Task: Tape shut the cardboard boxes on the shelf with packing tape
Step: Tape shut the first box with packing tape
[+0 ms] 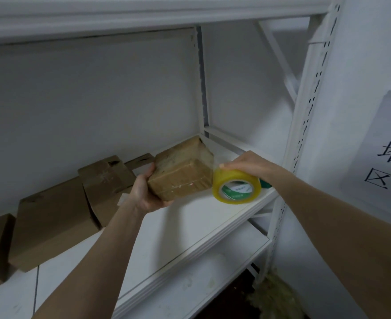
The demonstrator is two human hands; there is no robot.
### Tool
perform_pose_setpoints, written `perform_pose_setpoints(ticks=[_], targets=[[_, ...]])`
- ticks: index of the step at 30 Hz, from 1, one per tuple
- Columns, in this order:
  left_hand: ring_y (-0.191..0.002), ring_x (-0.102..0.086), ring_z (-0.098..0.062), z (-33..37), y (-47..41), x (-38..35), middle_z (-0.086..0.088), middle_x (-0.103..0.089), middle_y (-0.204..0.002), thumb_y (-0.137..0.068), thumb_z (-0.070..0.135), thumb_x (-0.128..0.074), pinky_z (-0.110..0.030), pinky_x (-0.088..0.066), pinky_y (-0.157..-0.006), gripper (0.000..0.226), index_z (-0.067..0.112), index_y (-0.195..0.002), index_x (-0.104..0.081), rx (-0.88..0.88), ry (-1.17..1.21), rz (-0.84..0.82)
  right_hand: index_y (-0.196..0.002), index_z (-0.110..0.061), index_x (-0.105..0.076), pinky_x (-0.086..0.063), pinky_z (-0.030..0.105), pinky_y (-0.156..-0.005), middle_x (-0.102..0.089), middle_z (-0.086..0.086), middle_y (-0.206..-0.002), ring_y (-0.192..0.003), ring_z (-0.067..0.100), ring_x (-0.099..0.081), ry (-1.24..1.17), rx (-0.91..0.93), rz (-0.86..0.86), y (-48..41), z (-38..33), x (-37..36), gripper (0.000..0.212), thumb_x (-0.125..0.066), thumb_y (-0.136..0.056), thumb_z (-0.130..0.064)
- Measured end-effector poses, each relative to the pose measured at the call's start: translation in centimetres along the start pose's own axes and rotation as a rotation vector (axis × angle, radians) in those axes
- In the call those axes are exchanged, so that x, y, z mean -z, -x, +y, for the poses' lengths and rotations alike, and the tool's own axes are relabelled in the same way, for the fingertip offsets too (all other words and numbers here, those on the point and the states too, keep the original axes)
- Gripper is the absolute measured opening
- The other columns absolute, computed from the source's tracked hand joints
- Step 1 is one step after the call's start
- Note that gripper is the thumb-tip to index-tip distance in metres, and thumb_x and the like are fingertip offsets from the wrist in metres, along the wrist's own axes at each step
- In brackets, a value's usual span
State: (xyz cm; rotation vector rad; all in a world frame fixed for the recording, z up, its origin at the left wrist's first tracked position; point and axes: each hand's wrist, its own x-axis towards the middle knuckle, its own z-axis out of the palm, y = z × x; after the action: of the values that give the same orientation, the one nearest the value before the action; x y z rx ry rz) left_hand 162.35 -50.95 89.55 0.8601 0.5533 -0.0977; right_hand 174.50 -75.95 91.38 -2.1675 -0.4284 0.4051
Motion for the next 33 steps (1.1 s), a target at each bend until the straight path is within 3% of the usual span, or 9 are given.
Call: perform_pose_setpoints(ticks=[6, 11, 14, 16, 18, 22, 28, 31, 33], targets=[[-0.104, -0.059, -0.032, -0.5, -0.5, 0.6, -0.014, -0.064, -0.114, -0.088, 0.058, -0.048, -0.044, -0.049, -0.084, 0.056, 0.016, -0.123, -0.059, 0.008, 0.05, -0.033, -0.094, -0.012, -0.074, -0.058, 0.04, -0.085, -0.075, 0.008, -0.085, -0.08, 0.024, -0.072, -0.1, -0.022, -0.037, 0.3, 0.0, -0.6, 0.063, -0.075, -0.064, -0.068], [-0.118, -0.053, -0.04, -3.1, -1.1, 0.7, -0.018, -0.061, -0.124, -0.093, 0.057, -0.04, -0.071, -0.037, -0.094, 0.057, 0.014, -0.123, -0.061, 0.063, 0.037, -0.123, -0.094, -0.014, -0.073, -0.058, 0.038, -0.086, -0.076, 0.007, -0.084, -0.084, 0.027, -0.073, -0.19, -0.024, -0.053, 0.2, -0.8, -1.0, 0.058, -0.074, -0.067, -0.065], [-0.106, -0.058, -0.03, -3.4, -0.9, -0.4, -0.011, -0.067, -0.108, -0.098, 0.044, -0.043, -0.06, -0.04, -0.1, 0.04, 0.014, -0.112, -0.065, -0.037, -0.29, 0.085, -0.097, -0.012, -0.07, -0.058, 0.038, -0.081, -0.074, 0.009, -0.088, -0.081, 0.026, -0.072, -0.113, -0.06, -0.031, 0.0, -1.2, -0.3, 0.058, -0.075, -0.069, -0.063], [-0.106, -0.06, -0.025, -3.9, -1.7, -0.9, -0.009, -0.065, -0.115, -0.098, 0.026, -0.049, -0.049, -0.047, -0.099, 0.029, 0.017, -0.123, -0.059, -0.275, -0.649, 0.292, -0.093, -0.013, -0.069, -0.057, 0.033, -0.073, -0.073, 0.009, -0.087, -0.077, 0.023, -0.07, -0.01, -0.048, -0.045, -0.1, -1.8, -0.1, 0.053, -0.076, -0.07, -0.061], [-0.108, -0.061, -0.023, -3.8, -1.8, -2.1, -0.006, -0.065, -0.117, -0.096, 0.016, -0.052, -0.041, -0.049, -0.096, 0.029, 0.015, -0.124, -0.06, -0.491, -0.75, 0.367, -0.089, -0.016, -0.067, -0.053, 0.032, -0.072, -0.07, 0.006, -0.086, -0.078, 0.021, -0.067, 0.114, -0.037, -0.058, -0.4, -2.4, -0.3, 0.048, -0.076, -0.071, -0.06], [-0.096, -0.062, -0.022, -2.0, -0.2, -3.8, -0.003, -0.065, -0.106, -0.099, 0.049, -0.038, -0.036, -0.052, -0.076, 0.042, 0.019, -0.119, -0.058, -0.339, -0.704, 0.179, -0.085, -0.02, -0.06, -0.053, 0.036, -0.08, -0.065, 0.003, -0.089, -0.083, 0.022, -0.064, 0.314, -0.07, -0.035, -1.3, -3.4, -0.9, 0.05, -0.075, -0.067, -0.066], [-0.138, -0.034, -0.028, -2.1, -1.1, -4.8, -0.01, -0.031, -0.154, -0.103, 0.033, -0.035, -0.035, -0.029, -0.112, 0.049, 0.024, -0.15, -0.026, -0.566, -1.458, 0.135, -0.086, -0.02, -0.055, -0.048, 0.034, -0.077, -0.061, 0.003, -0.093, -0.088, 0.024, -0.06, 0.443, -0.098, -0.018, -2.0, -4.5, -2.2, 0.06, -0.074, -0.062, -0.071], [-0.139, -0.026, -0.037, -2.2, -0.4, -5.4, -0.015, -0.02, -0.155, -0.1, 0.05, -0.022, -0.045, -0.026, -0.111, 0.053, 0.028, -0.148, -0.027, -0.599, -1.883, 0.286, -0.097, -0.018, -0.057, -0.05, 0.037, -0.082, -0.061, 0.005, -0.098, -0.09, 0.025, -0.061, 0.42, -0.122, -0.018, -2.2, -4.2, -2.1, 0.069, -0.075, -0.058, -0.072], [-0.138, -0.025, -0.04, -2.1, -0.2, -6.5, -0.016, -0.016, -0.156, -0.09, 0.071, -0.025, -0.051, -0.028, -0.109, 0.076, 0.025, -0.15, -0.022, -0.49, -2.044, 0.344, -0.1, -0.017, -0.061, -0.052, 0.037, -0.082, -0.065, 0.005, -0.097, -0.088, 0.025, -0.062, 0.449, -0.111, -0.021, -2.3, -4.4, -2.2, 0.078, -0.074, -0.051, -0.077]])
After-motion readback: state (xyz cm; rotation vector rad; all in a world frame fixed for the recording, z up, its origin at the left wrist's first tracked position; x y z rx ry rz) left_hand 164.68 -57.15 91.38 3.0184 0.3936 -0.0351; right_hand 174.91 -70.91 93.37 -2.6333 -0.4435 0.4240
